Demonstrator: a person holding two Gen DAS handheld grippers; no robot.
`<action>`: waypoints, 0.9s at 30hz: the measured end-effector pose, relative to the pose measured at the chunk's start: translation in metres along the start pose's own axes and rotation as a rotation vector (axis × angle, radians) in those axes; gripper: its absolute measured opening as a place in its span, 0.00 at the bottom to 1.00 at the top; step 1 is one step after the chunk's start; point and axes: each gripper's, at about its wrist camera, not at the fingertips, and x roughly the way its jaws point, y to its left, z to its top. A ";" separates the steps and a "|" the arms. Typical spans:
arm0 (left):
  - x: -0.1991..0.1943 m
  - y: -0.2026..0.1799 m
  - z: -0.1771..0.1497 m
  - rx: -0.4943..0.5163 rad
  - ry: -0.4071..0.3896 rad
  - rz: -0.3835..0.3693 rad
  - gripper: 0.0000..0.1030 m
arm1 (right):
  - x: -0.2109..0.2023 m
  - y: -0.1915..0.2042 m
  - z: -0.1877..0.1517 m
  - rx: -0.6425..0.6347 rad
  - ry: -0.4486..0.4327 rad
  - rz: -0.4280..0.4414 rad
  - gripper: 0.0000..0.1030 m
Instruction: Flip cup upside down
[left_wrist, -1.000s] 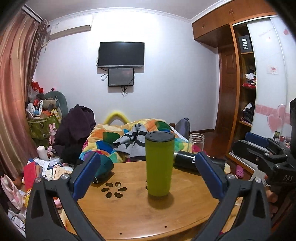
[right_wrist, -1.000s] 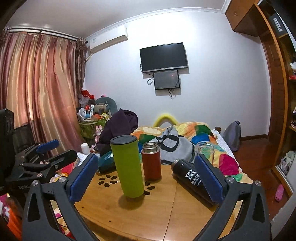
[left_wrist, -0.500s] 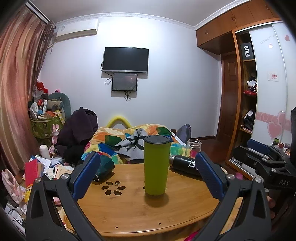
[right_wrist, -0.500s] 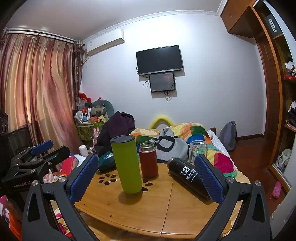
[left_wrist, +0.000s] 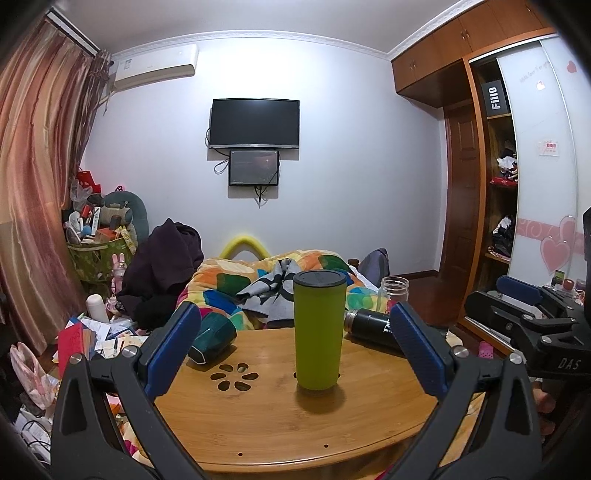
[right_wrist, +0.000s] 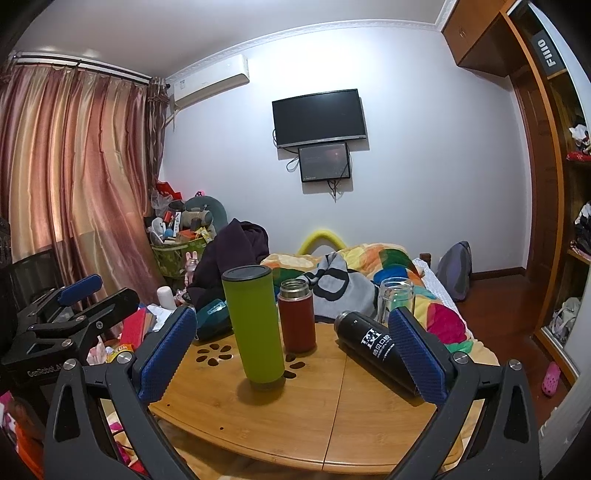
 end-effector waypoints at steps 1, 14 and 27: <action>0.000 0.000 0.000 0.001 0.000 0.000 1.00 | 0.000 0.000 0.001 0.003 0.000 0.000 1.00; -0.003 0.000 -0.003 0.014 -0.007 -0.002 1.00 | -0.001 0.000 0.001 0.008 0.000 0.001 1.00; -0.006 -0.004 -0.002 0.032 -0.020 0.009 1.00 | -0.003 0.001 0.003 0.006 -0.004 0.002 1.00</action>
